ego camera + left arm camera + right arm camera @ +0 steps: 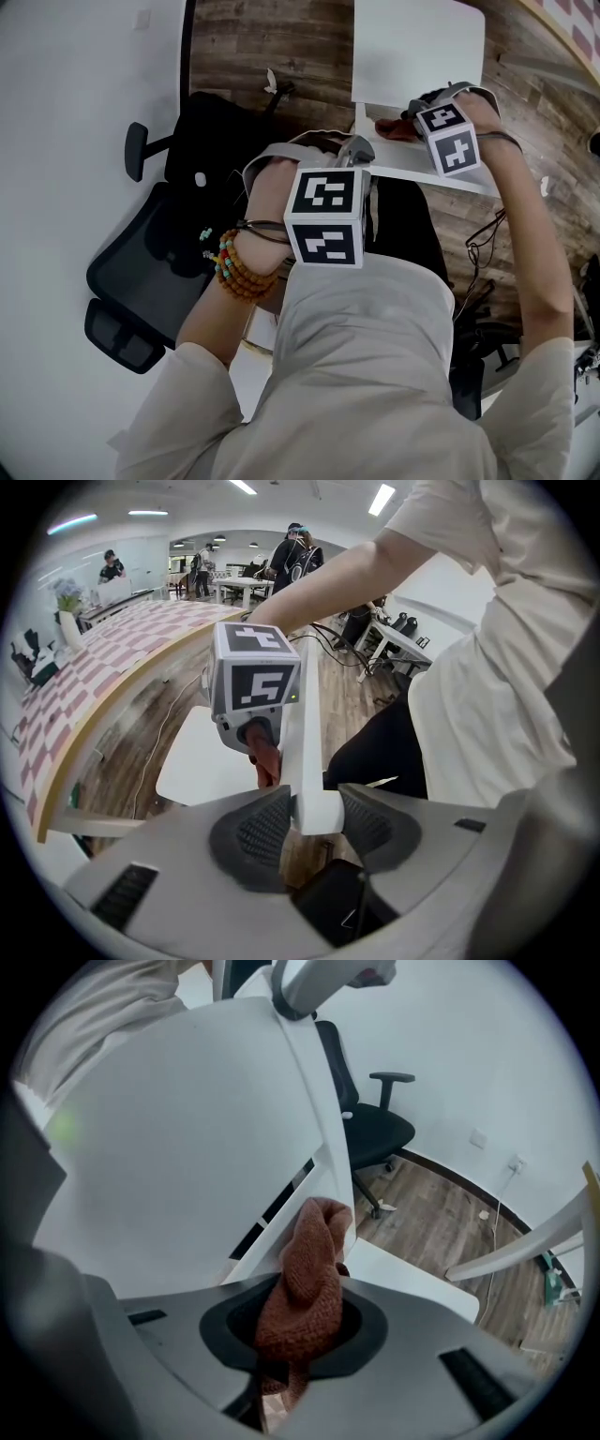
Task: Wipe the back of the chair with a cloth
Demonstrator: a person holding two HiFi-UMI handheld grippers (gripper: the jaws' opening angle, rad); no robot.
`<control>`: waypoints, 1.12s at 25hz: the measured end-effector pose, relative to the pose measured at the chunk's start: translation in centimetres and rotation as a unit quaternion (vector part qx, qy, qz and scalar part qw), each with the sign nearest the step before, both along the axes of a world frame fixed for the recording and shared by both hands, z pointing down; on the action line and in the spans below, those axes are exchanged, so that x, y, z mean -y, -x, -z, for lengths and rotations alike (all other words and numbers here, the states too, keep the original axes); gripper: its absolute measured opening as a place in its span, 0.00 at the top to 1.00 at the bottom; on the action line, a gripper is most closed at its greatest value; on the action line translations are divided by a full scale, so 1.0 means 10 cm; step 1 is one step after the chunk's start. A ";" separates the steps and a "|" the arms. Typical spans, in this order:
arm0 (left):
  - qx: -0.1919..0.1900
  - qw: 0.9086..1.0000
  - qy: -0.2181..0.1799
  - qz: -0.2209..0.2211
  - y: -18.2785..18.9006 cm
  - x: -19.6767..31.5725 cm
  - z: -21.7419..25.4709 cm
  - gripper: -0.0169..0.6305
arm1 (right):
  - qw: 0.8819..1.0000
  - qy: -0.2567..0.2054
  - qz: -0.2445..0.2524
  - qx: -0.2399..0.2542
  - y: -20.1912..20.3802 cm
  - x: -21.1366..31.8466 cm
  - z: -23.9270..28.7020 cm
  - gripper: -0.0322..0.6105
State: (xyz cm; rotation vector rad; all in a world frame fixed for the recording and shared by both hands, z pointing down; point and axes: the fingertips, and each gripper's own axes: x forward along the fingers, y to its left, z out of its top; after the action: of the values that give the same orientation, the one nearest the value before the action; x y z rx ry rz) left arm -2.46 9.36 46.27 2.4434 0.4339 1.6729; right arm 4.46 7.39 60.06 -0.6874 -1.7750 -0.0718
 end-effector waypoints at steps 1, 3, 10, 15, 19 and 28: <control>0.000 1.000 0.000 0.001 0.00 0.00 0.00 0.68 | 1.000 0.000 0.006 -0.003 -0.01 -0.01 -0.04 0.83; 0.000 1.000 0.002 0.003 -0.01 0.00 -0.01 0.67 | 1.000 0.003 0.013 -0.006 -0.02 -0.04 -0.11 0.83; 0.001 1.000 0.002 0.002 -0.01 0.00 -0.02 0.67 | 1.000 0.010 0.022 -0.019 -0.07 -0.05 -0.30 0.83; 0.000 1.000 0.001 0.006 -0.01 0.02 -0.02 0.67 | 0.999 0.027 0.007 -0.032 -0.15 -0.04 -0.42 0.83; 0.000 1.000 0.000 0.007 0.00 0.01 -0.02 0.67 | 0.998 0.033 0.003 -0.047 -0.26 -0.07 -0.51 0.83; 0.003 1.000 -0.002 0.006 0.00 0.01 -0.03 0.67 | 0.997 0.033 0.023 -0.060 -0.45 -0.09 -0.48 0.83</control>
State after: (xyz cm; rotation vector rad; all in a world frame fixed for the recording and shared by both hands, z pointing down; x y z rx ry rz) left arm -2.42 9.26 46.55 2.4387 0.4160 1.6776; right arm 8.92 8.27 64.87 -0.7654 -1.6520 -0.0034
